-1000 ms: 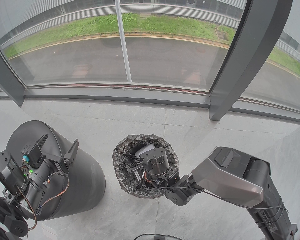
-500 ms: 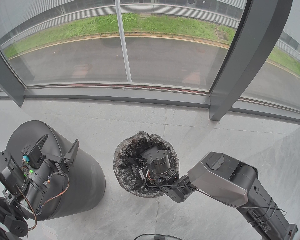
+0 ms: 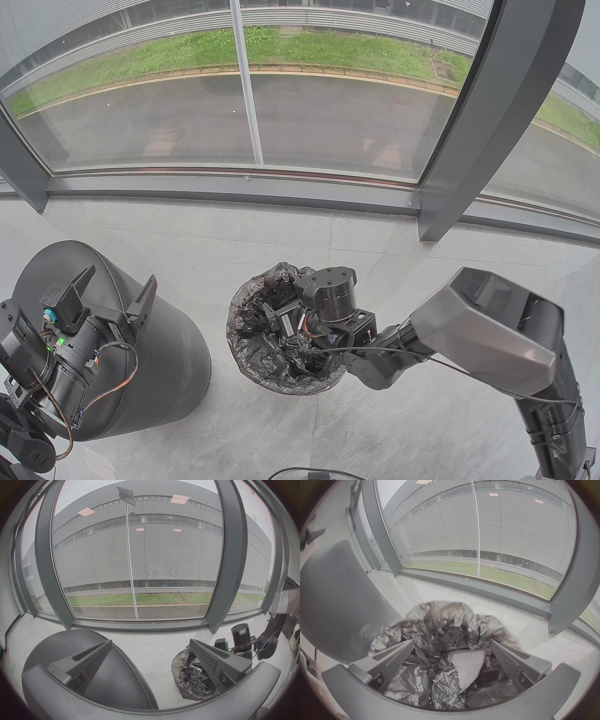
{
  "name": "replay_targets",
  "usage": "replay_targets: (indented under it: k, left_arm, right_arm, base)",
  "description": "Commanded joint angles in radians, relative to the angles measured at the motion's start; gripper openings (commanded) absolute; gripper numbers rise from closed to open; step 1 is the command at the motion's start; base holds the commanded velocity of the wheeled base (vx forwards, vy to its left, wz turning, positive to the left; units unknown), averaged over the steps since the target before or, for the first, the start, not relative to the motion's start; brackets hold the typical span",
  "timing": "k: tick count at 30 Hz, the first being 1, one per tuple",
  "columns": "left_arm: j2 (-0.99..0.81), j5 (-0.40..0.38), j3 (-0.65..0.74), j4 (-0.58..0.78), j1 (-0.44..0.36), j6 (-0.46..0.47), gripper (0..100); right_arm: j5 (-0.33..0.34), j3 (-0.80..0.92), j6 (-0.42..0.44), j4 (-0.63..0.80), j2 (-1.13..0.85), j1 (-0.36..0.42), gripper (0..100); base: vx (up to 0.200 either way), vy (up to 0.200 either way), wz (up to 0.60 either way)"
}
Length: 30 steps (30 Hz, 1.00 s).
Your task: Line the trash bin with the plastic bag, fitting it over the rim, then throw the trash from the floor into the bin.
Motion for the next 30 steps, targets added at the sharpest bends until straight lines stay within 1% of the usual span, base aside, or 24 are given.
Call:
replay_targets:
  k: [1,3,5,10,13,15,16,17,21,22,24,25,26,28,29,30]
  left_arm:
    - [0.003,0.003,-0.026,0.001,0.014,0.003,100]
    - [0.013,0.025,-0.044,0.004,0.033,0.002,100]
    - [0.021,0.026,-0.058,0.004,0.045,-0.007,100]
    - [0.021,0.04,-0.064,0.001,0.045,-0.006,100]
    - [0.015,0.08,-0.076,0.008,0.047,0.005,100]
    - [0.017,0.129,-0.096,0.036,0.062,0.014,100]
    - [0.017,0.132,-0.098,0.039,0.063,0.014,100]
    - [0.009,0.146,-0.115,0.063,0.097,0.014,100]
    - [-0.046,0.144,-0.144,0.089,0.157,0.011,100]
    - [-0.06,0.146,-0.15,0.091,0.185,0.009,100]
    - [-0.083,0.146,-0.156,0.089,0.229,0.008,100]
    - [-0.102,0.146,-0.154,0.091,0.252,0.008,100]
    - [-0.108,0.146,-0.153,0.091,0.257,0.008,100]
    - [-0.157,0.141,-0.136,0.102,0.294,0.009,100]
    - [-0.161,0.141,-0.135,0.105,0.298,0.009,100]
    - [-0.201,0.135,-0.116,0.128,0.304,0.009,100]
  right_arm:
    - [0.012,0.215,0.0,0.008,-0.298,0.0,100]
    - [0.016,0.274,-0.001,0.008,-0.361,-0.003,100]
    - [0.019,0.331,-0.001,0.007,-0.419,-0.007,100]
    - [0.015,0.435,0.0,-0.009,-0.501,-0.03,100]
    - [0.012,0.514,0.003,-0.025,-0.576,-0.073,100]
    - [0.006,0.57,-0.001,-0.048,-0.639,-0.116,100]
    - [0.006,0.575,-0.001,-0.051,-0.646,-0.121,100]
    - [0.004,0.623,-0.001,-0.07,-0.719,-0.168,100]
    - [0.016,0.725,-0.009,-0.098,-0.921,-0.316,100]
    - [0.021,0.755,-0.006,-0.099,-0.992,-0.369,100]
    - [0.044,0.797,-0.006,-0.094,-1.088,-0.466,100]
    - [0.062,0.824,-0.006,-0.087,-1.14,-0.532,100]
    - [0.068,0.834,-0.007,-0.087,-1.156,-0.553,100]
    - [0.11,0.934,-0.011,-0.082,-1.298,-0.721,100]
    - [0.113,0.946,-0.011,-0.082,-1.315,-0.736,100]
    - [0.136,1.018,-0.011,-0.081,-1.406,-0.805,100]
  base:
    - [0.0,0.0,0.0]
    - [0.0,0.0,0.0]
    - [0.0,0.0,0.0]
    - [0.0,0.0,0.0]
    - [0.0,0.0,0.0]
    - [0.0,0.0,0.0]
    - [0.0,0.0,0.0]
    - [0.0,0.0,0.0]
    - [0.0,0.0,0.0]
    - [0.0,0.0,0.0]
    - [0.0,0.0,0.0]
    - [0.0,0.0,0.0]
    - [0.0,0.0,0.0]
    - [0.0,0.0,0.0]
    - [0.0,0.0,0.0]
    - [0.0,0.0,0.0]
